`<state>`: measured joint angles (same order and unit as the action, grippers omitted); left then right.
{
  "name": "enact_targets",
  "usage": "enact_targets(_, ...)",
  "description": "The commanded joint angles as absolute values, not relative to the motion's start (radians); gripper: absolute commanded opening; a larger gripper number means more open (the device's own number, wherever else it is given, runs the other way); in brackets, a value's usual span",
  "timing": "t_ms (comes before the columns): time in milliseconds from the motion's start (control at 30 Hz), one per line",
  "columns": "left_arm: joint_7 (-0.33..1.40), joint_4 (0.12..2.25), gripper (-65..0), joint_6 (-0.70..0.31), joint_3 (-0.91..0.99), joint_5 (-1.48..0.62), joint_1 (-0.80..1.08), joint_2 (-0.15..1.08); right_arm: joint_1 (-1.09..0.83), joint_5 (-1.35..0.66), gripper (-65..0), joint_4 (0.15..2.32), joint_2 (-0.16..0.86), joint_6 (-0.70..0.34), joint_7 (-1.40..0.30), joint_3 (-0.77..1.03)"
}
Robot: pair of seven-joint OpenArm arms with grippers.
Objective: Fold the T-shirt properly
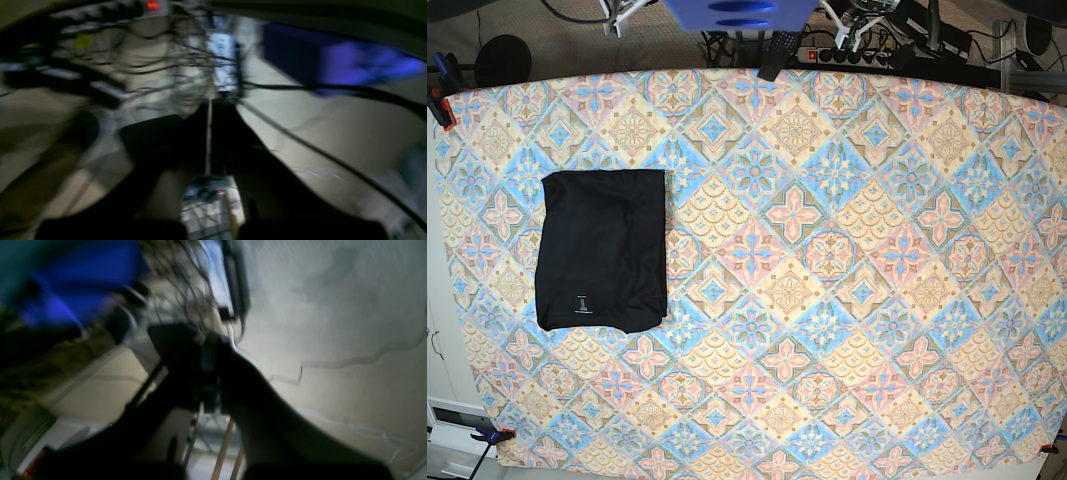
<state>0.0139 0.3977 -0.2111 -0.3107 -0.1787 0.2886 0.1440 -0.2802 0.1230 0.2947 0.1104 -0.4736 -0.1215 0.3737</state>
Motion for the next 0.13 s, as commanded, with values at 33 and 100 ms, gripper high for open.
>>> enact_targets(33, 0.012, 0.397, -64.6, -0.197, -0.311, -0.176, 0.278, 0.134, -0.291, 0.117, -65.0, 0.295, 0.128, -0.472, -0.12, 0.375)
enact_targets(100, 0.012, 0.397, -64.5, -0.176, -0.311, -0.182, 0.274, 0.133, -0.286, 0.117, -65.0, 0.295, 0.128, -0.472, -0.13, 0.375)
